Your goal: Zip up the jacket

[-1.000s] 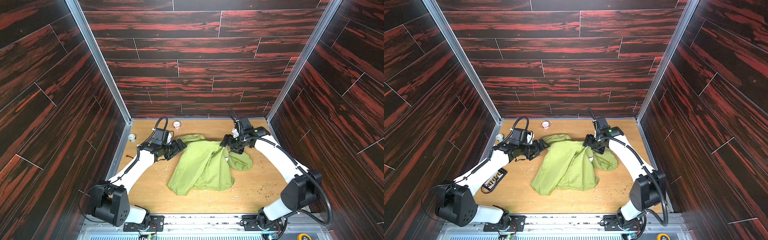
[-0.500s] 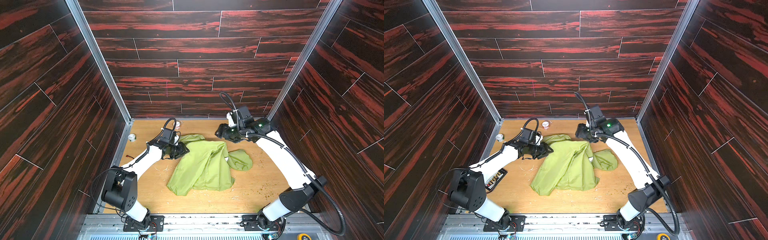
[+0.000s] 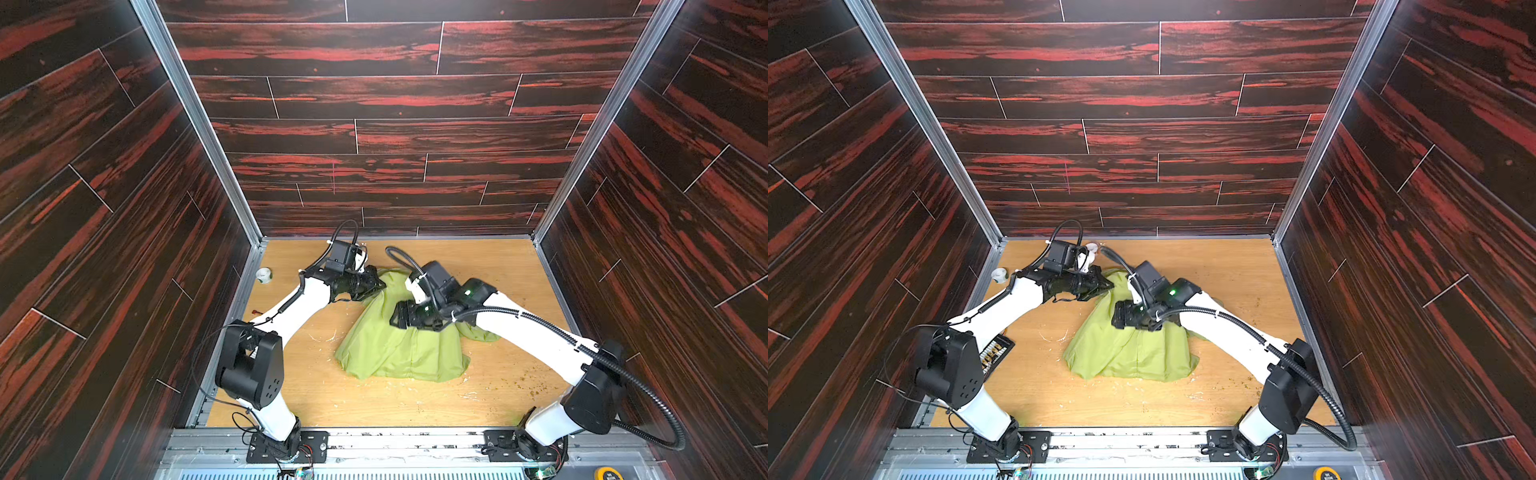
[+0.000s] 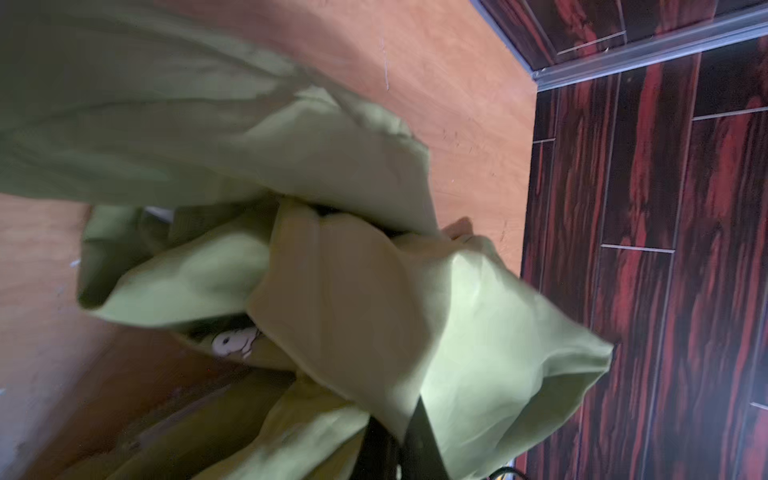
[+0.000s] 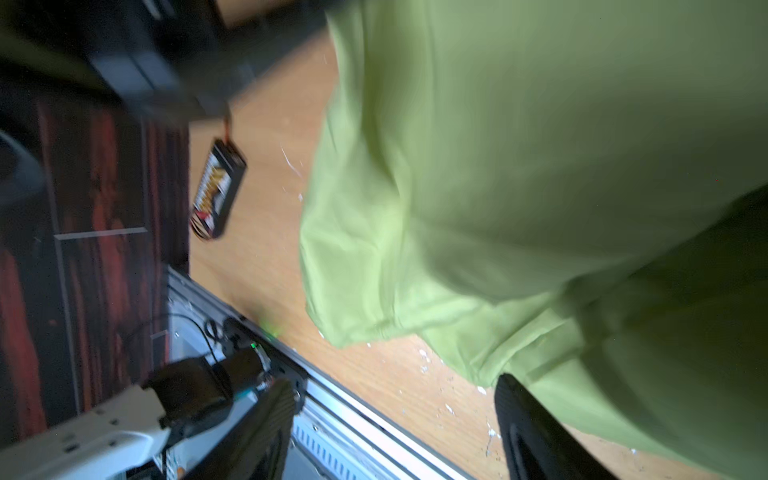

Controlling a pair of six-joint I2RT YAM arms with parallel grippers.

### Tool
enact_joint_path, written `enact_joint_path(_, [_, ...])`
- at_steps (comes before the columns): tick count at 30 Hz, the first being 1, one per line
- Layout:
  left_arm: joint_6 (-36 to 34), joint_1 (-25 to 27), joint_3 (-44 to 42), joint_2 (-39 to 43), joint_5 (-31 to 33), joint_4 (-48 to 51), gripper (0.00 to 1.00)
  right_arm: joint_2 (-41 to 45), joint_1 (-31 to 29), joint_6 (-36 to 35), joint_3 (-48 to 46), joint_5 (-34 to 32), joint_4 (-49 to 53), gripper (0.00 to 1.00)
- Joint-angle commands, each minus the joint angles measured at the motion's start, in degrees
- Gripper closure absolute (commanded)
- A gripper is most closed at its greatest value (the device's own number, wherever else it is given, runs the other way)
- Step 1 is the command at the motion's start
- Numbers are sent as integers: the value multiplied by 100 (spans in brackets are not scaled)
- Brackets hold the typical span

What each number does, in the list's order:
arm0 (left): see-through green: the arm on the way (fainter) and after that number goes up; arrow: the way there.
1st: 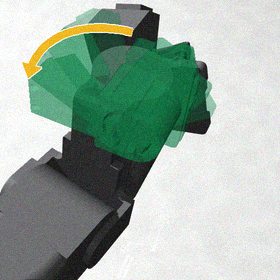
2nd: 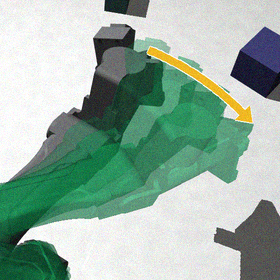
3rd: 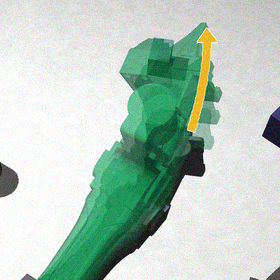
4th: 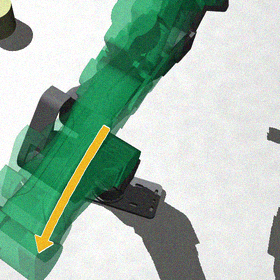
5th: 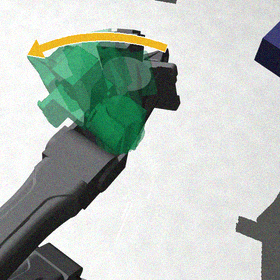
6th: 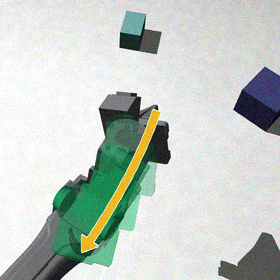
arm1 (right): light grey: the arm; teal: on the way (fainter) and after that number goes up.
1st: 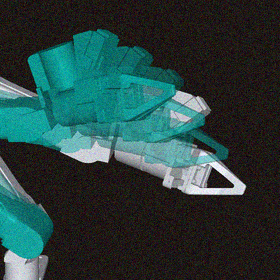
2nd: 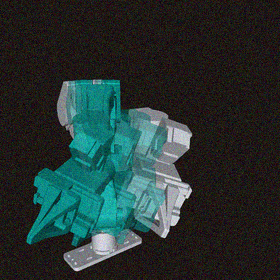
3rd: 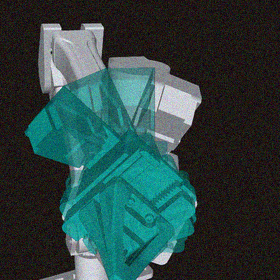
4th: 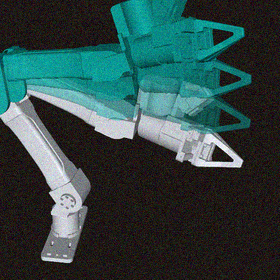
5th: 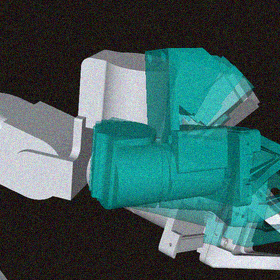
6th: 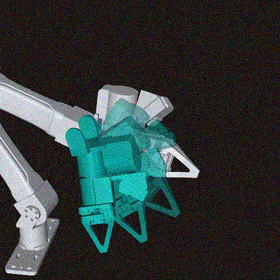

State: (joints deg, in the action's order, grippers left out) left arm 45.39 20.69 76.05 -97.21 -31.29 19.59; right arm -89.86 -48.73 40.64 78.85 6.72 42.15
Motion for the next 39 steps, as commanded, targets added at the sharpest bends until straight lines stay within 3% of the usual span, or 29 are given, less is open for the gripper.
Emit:
enact_joint_path(1, [207,-19,366,-70,-221,-209,100,356,-202,218,-291,29,-534,20])
enact_joint_path(7, [340,-21,468,-111,-338,-216,100,113,-207,573,-888,216,-1318,18])
enact_joint_path(17, [489,-47,263,169,-360,-283,100,-852,-101,814,-571,-18,-1692,22])
enact_joint_path(21, [566,-126,210,313,-352,-306,100,-1062,59,789,-468,-21,-1790,41])
enact_joint_path(27, [643,-303,217,478,-351,-282,100,-1191,153,544,-35,-177,-1558,90])
enact_joint_path(29, [655,-416,234,542,-358,-264,100,-1168,183,452,164,-190,-1386,100])
enact_joint_path(39, [533,-943,788,1045,-116,108,100,-819,215,-178,1342,-106,-723,97])
